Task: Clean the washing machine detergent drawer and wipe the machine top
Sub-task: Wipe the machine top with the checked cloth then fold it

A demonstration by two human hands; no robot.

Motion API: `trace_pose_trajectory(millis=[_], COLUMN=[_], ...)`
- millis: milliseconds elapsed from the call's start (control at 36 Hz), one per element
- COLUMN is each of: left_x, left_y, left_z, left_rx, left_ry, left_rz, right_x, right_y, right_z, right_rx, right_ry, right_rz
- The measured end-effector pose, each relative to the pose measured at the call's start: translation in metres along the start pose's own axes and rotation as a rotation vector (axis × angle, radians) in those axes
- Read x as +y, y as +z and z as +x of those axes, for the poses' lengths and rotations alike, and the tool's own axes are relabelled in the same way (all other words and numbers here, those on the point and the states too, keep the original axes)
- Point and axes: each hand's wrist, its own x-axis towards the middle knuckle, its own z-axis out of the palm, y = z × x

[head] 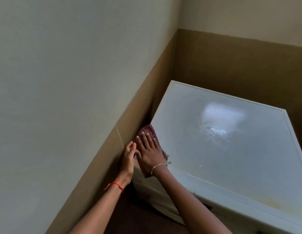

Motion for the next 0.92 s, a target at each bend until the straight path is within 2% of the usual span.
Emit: trace_pose_trajectory(millis=[167,306,444,528,611,722,833,917], left_x=[-0.001,0.000,-0.007,-0.007,-0.005,-0.005,0.005,0.013], left_y=[0.001,0.008,0.009,0.007,0.004,0.000,0.003,0.015], left_z=[0.004,0.007,0.003,-0.001,0.000,0.006,0.019,0.031], left_rx=[0.083,-0.002,-0.172,-0.216,-0.249,-0.318,-0.394,-0.381], left_ry=[0.020,0.095,0.113,0.138,0.153,0.236,0.360,0.400], left_rz=[0.012,0.172,0.381,0.557,0.627,0.783,0.994,1.034], right_x=[0.002,0.042,0.062,0.067,0.059,0.059,0.085,0.109], right_y=[0.021,0.019,0.010,0.005,0.001,0.001,-0.004,-0.010], right_z=[-0.050,-0.092,-0.085,-0.054,-0.030,-0.039,-0.061,-0.053], right_rx=[-0.020,0.032,0.096,0.110,0.065,0.018,0.027,0.045], right_ry=[-0.015,-0.002,0.258,0.320,0.229,0.005,0.050,0.099], right_rz=[-0.118,-0.164,-0.049,-0.001,-0.019,-0.138,-0.129,-0.064])
